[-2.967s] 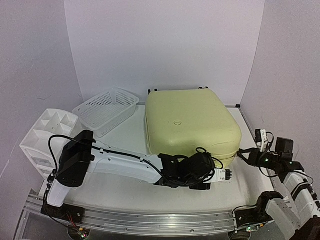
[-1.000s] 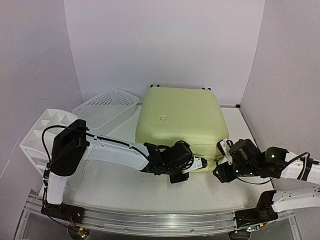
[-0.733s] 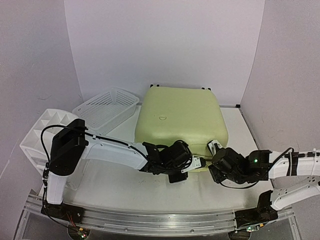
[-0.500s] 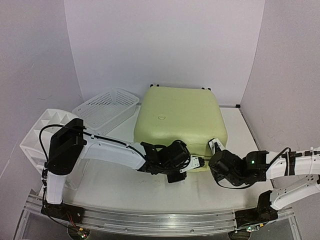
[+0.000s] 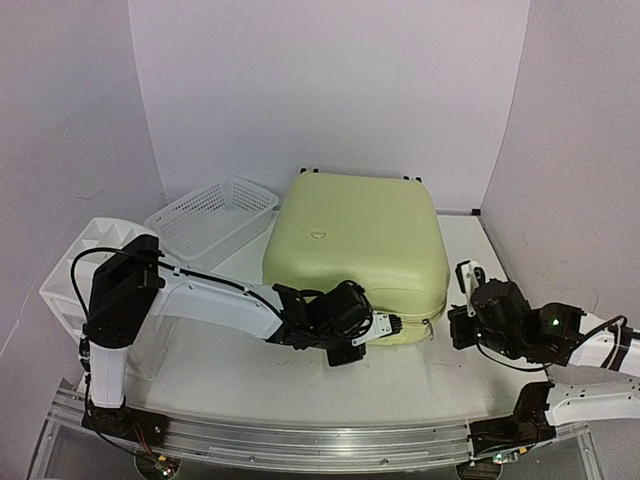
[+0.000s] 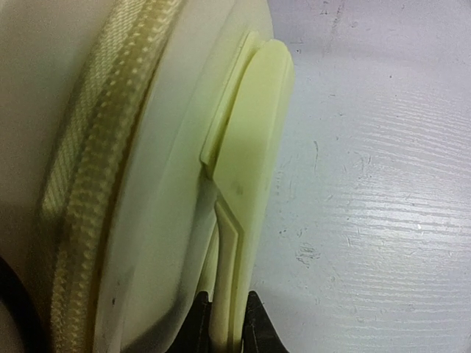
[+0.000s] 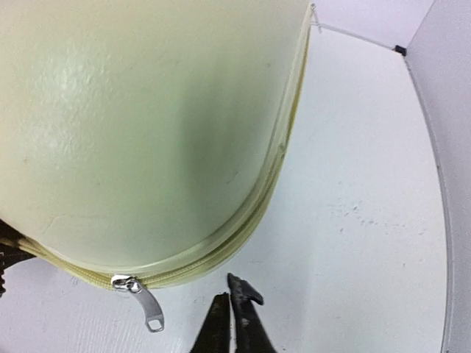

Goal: Open, take out, and arrange the luggage

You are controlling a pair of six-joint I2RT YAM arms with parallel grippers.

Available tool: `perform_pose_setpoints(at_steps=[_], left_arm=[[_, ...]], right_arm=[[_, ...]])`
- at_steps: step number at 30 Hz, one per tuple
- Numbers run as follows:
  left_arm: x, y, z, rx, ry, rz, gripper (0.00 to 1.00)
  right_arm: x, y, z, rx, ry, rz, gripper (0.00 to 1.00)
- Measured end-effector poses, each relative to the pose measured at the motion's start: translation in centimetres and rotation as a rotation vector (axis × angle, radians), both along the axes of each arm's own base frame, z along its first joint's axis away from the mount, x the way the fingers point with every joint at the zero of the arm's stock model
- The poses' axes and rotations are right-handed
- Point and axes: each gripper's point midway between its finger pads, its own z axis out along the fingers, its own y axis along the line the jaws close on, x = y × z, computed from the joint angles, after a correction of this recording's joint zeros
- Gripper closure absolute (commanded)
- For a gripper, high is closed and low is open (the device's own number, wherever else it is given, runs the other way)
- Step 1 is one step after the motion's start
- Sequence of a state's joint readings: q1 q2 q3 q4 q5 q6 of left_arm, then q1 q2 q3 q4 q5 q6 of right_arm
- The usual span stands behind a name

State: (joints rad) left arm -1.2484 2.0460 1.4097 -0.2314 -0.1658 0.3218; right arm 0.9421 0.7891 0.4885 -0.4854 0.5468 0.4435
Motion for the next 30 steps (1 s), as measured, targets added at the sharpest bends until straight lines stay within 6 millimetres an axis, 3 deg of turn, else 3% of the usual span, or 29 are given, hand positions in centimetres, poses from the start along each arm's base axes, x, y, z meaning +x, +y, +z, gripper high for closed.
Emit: perform_pose_setpoints(at_steps=[3,6,11,22,30], left_arm=[[0.0,0.1,0.0,-0.002,0.003,0.000,1.00],[0.0,0.1,0.0,-0.003,0.005,-0.001,1.00],[0.0,0.2,0.1,-0.002,0.004,-0.001,1.00],[-0.1,0.4,0.0,-0.001,0.008,0.000,1.00],[-0.1,0.5,0.0,0.000,0.013,0.003,1.00]], right_arm=[[-0.7,1.4,-1.3,0.012,0.076,0.083,0.46],[-1.7,2.5,-1.8,0.042,0.130,0.149,0.40],[-2.1,2.8,-1.6,0.178,0.182,0.175,0.39],[-1.6,2.5,-3.9,0.599,0.340,0.111,0.41],[-1.2,4.0,-4.3,0.778,0.399,0.130,0.52]])
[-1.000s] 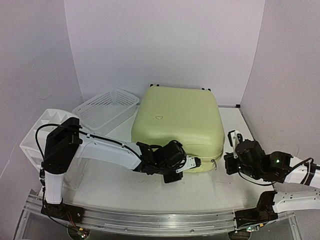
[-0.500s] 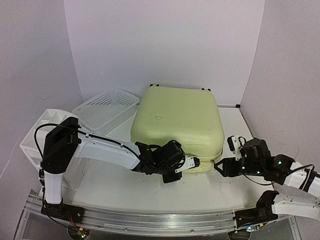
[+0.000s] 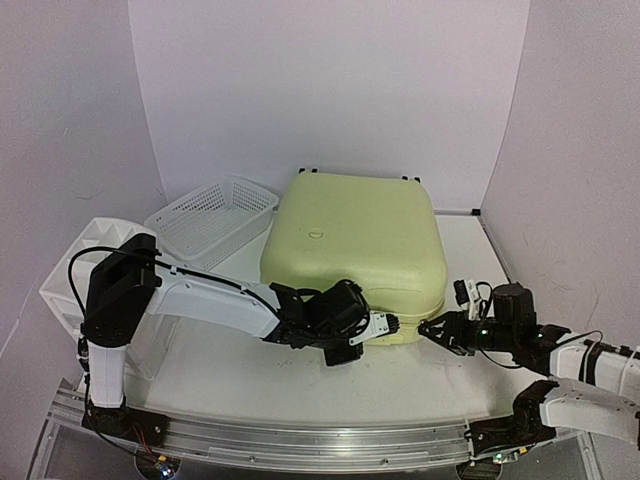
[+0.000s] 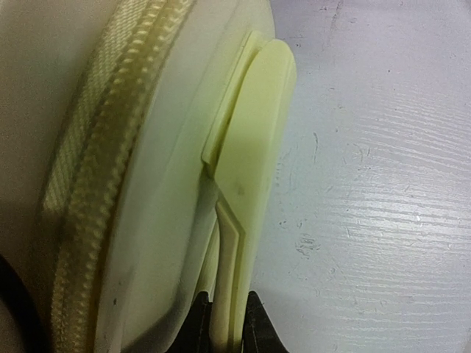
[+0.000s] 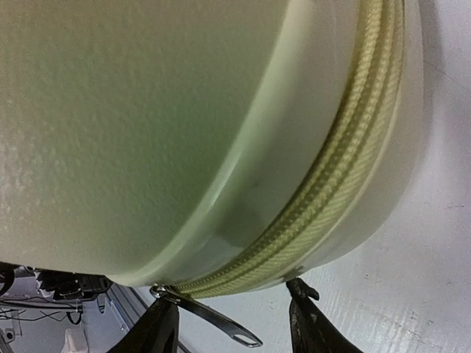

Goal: Open, take out, and arrange the luggage

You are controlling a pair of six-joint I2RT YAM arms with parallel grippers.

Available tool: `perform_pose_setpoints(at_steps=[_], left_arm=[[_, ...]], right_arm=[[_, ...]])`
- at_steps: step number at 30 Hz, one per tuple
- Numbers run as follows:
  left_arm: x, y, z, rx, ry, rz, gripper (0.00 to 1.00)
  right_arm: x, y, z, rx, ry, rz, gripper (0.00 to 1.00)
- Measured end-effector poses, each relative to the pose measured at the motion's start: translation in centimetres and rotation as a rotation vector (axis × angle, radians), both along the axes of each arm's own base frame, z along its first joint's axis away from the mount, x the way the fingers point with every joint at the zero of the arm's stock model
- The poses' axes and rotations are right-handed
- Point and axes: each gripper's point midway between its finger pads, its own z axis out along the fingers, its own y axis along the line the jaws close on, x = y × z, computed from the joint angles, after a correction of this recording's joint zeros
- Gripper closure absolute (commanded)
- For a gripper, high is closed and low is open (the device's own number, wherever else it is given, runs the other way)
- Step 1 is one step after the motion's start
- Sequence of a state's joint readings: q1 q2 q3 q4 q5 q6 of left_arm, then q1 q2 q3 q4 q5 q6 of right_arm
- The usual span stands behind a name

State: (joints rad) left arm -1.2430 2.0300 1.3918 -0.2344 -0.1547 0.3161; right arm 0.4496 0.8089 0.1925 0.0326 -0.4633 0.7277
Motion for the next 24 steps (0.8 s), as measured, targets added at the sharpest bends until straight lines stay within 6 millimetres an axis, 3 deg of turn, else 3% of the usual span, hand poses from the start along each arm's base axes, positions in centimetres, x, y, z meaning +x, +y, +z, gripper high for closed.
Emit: perform_pose_setpoints(at_steps=[6,10,15,24], left_arm=[[0.1,0.1,0.0,-0.002,0.005,0.008,1.00],[0.2,0.1,0.0,-0.003,0.005,0.012,1.00],[0.2,0.1,0.0,-0.003,0.005,0.013,1.00],[0.3,0.2,0.0,-0.004,-0.004,0.019,1.00]], right_arm=[[0.2,1.2,-0.2,0.056,0.035,0.038,0.62],[0.3,1.4,0.4,0.077,0.012,0.037,0.76],[0.2,1.5,0.9,0.097,-0.005,0.047,1.00],[0.1,1.3,1.6,0.039,0.006,0.056,1.00]])
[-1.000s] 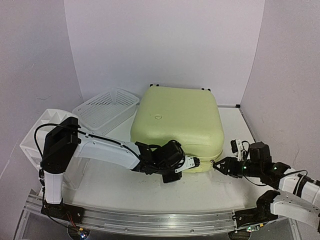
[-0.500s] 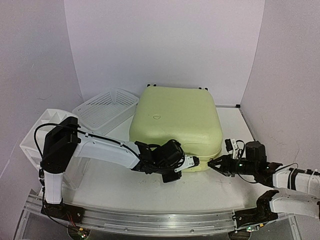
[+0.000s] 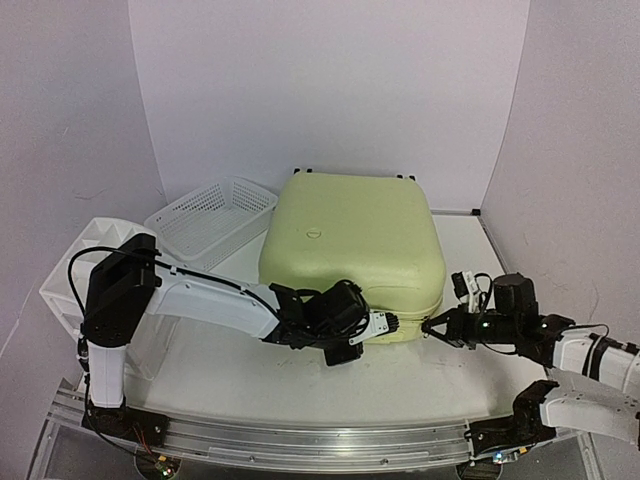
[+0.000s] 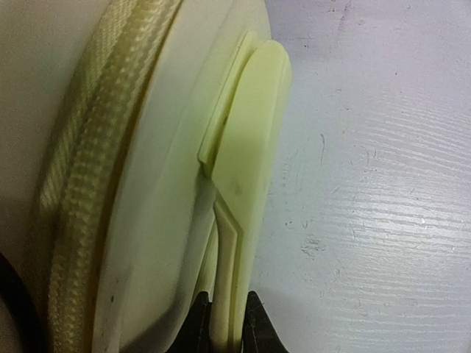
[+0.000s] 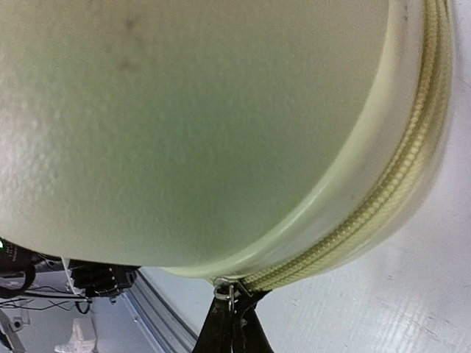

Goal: Open, take out, and arrange the luggage

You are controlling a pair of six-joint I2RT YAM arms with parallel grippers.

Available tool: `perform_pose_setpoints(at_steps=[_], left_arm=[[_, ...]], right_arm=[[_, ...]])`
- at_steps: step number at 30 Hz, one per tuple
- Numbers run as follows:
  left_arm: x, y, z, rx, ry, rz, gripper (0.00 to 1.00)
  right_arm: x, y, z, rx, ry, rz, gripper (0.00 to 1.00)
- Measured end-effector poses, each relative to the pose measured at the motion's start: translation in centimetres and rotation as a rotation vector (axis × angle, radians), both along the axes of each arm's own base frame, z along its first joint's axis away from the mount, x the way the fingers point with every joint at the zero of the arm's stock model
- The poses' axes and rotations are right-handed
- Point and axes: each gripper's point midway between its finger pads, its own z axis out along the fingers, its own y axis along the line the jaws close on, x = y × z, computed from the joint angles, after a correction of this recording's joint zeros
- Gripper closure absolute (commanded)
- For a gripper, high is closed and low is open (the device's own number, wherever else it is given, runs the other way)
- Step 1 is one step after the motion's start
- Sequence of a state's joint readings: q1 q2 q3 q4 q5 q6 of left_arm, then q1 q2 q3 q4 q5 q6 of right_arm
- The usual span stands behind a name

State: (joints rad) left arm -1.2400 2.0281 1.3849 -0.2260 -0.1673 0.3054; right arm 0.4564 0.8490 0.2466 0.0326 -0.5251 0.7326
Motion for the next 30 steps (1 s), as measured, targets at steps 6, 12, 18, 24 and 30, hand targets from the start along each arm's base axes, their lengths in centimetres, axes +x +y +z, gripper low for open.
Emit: perform_pose_setpoints(at_steps=[6,12,18,24,30], left_arm=[[-0.3,-0.7,0.5,-0.035,-0.009,0.013,1.00],[-0.8,-1.0,0.6,-0.045,-0.010,0.026,1.00],[-0.5,0.1,-0.1,-0.022,-0.031,0.051,1.00],[-0.4,0.6,0.3,-0.044,-0.044,0.062,1.00],[-0.6,1.7,0.2,-0.036,-0.045,0.068,1.00]], right_arm=[[-0.1,-2.0,1.0,-0.200,0.026,-0.031,1.00],[0.1,-3.4,1.0,-0.354,0.083,-0.039,1.00],[1.5,-4.8,-0.2,-0.522,0.141,-0.052,1.00],[2.9,-5.4,0.7,-0.579,0.012,-0.066,1.00],[4.3,-5.5,0.4,-0.606,-0.120,-0.018,1.00]])
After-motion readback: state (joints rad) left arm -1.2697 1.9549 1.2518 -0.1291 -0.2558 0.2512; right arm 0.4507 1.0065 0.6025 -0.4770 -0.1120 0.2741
